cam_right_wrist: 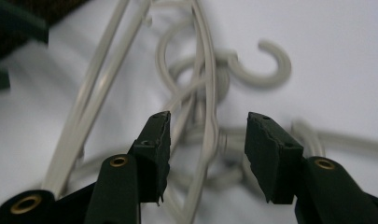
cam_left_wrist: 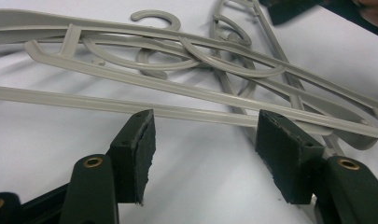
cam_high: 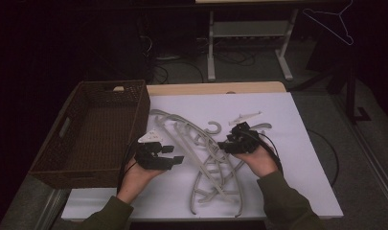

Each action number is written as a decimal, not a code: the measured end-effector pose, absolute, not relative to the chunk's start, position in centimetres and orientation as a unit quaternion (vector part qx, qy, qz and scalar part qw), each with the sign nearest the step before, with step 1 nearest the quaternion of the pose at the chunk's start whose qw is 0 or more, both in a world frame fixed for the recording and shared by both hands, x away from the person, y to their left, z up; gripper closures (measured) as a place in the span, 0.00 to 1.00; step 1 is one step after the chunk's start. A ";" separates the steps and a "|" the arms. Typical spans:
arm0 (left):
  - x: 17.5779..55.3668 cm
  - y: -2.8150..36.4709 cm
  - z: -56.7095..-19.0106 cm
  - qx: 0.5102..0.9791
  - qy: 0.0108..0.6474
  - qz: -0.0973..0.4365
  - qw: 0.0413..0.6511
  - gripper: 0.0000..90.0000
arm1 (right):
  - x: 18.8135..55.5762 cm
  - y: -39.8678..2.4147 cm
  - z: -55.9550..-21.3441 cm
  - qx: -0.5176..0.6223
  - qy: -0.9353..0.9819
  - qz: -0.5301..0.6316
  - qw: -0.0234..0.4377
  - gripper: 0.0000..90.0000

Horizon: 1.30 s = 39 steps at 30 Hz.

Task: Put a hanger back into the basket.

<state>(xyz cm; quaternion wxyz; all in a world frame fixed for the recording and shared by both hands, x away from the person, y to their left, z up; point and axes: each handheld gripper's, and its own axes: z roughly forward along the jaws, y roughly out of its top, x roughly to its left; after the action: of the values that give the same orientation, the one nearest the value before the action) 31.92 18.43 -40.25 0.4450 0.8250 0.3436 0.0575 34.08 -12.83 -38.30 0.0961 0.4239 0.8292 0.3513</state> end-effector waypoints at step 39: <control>31.9 18.5 -40.1 0.822 0.340 0.063 0.452 0.36 | 31.4 -14.6 -42.3 0.485 0.814 0.315 0.051 0.86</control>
<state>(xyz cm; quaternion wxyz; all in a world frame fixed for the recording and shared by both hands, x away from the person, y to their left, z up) 31.85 18.45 -40.14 0.4521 0.8223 0.3398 0.0627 31.40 -14.62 -42.30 0.0508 0.4848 0.8143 0.3151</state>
